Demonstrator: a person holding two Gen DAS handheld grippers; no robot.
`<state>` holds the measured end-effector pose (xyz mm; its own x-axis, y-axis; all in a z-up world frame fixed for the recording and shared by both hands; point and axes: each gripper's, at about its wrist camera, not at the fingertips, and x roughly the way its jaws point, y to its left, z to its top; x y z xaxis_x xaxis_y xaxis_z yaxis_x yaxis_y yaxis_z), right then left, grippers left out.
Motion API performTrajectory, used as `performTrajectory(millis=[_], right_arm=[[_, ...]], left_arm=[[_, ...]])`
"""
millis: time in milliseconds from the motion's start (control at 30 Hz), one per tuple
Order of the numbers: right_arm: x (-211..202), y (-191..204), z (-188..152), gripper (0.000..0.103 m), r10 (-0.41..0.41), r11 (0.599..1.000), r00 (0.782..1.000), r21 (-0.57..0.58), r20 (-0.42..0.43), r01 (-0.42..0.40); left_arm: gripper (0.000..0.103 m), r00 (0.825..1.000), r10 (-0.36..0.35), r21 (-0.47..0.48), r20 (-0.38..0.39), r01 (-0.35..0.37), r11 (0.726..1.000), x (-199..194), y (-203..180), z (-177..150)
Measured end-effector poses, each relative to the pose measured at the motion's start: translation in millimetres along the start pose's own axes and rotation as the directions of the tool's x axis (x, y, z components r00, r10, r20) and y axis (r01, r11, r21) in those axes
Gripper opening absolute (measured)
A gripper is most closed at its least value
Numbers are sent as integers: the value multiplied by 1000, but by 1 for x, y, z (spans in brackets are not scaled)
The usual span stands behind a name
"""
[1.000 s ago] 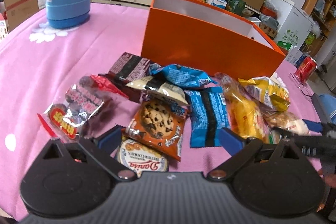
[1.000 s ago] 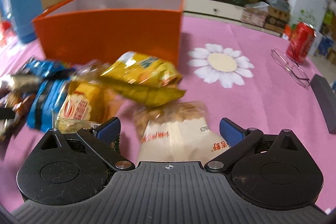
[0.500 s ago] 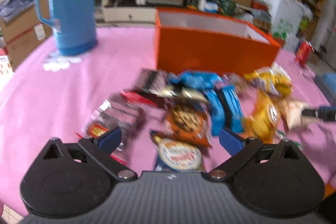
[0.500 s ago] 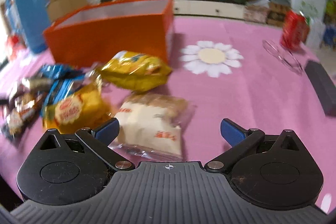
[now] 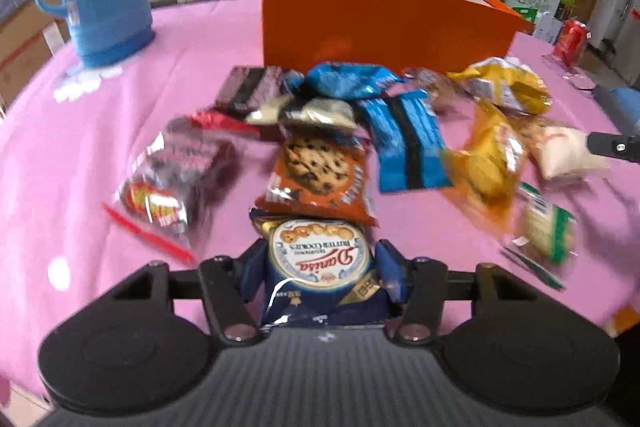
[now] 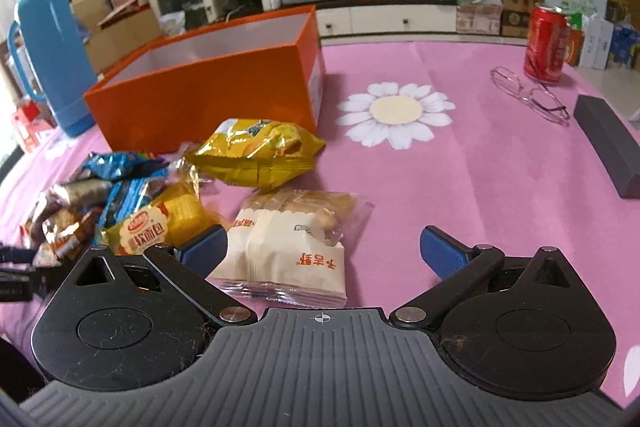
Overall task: Organize snacks
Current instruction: 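Grasp the Danisa cookie packet with the left gripper while the right gripper grasps the green-wrapped cake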
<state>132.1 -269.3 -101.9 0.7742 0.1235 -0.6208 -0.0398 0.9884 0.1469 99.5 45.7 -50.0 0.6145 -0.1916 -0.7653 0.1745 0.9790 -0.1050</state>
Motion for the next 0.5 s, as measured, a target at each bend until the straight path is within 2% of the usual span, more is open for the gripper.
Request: performTrajectory(millis=[67,133,200,333,500], right_arm=[[-9,1,-5,92,7,1000,1000,17,8,-7],[-17,6,-16,92,48,998,999,34,-2,-48],[-25,15,-28,92,112,993,994,32,-10,-112],[-27,48,-42,92,193,979,980,-60,-44,-196],[-10,84,-44,92,184,965,981,-179,-66,-193]], left_arm=[[57,1000,-14,-16,3,14,1000,-8,-1,-11],[58,1000,-4,10,9,3,1000,-14,-8,-21],[69,1000,6,32,3,-6,999,-12,-15,-21],[69,1000,25,49,4,-25,998,-8,-22,-18],[70,1000,22,51,12,-22,998,-6,-21,-17]])
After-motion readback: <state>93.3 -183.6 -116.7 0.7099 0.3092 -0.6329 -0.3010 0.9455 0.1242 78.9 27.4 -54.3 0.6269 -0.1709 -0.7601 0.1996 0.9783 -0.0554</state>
